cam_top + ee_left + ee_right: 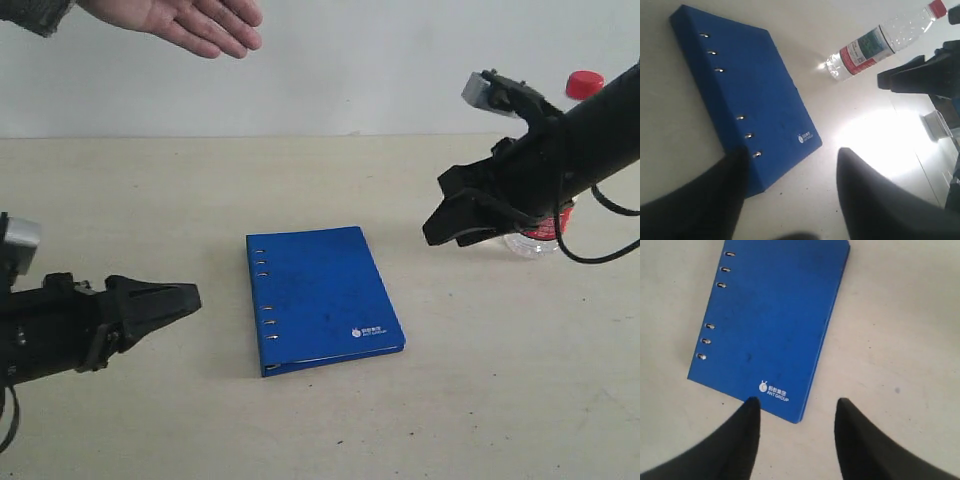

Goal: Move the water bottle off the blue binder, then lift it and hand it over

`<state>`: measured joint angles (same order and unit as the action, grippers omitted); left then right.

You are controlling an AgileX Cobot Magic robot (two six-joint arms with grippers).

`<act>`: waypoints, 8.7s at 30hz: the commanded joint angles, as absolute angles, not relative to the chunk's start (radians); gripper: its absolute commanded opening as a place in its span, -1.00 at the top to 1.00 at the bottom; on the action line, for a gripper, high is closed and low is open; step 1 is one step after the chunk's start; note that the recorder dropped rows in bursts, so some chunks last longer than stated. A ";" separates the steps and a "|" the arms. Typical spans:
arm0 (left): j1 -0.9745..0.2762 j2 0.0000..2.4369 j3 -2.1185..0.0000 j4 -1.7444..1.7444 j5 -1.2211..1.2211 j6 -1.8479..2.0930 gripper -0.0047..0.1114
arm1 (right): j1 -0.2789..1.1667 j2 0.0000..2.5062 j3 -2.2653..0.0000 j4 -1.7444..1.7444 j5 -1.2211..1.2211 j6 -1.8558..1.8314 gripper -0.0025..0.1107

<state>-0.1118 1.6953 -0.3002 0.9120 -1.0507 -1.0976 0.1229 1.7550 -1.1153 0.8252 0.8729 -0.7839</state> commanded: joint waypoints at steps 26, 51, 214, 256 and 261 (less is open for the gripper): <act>-0.207 1.977 -0.635 0.896 -0.926 -1.064 0.05 | 0.160 2.136 -1.118 1.297 0.950 -1.272 0.10; -0.207 2.032 -0.635 0.956 -1.083 -1.106 0.05 | 0.162 2.137 -1.118 1.489 1.221 -1.394 0.10; -0.204 2.120 -0.888 1.200 -1.221 -1.334 0.84 | 0.240 1.980 -1.118 0.927 1.173 -1.097 0.04; -0.594 1.478 -0.432 0.000 -0.796 -0.356 0.84 | 0.240 0.902 -0.992 -0.255 1.221 -0.079 0.96; -0.594 1.464 -0.443 -0.080 -0.797 -0.260 0.84 | 0.240 0.880 -0.787 -0.278 1.217 -0.066 0.96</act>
<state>-0.5853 1.4826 -0.4348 -0.0255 -0.7654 -0.3151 0.2398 0.9005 -0.8752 -0.2675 1.2175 -0.0865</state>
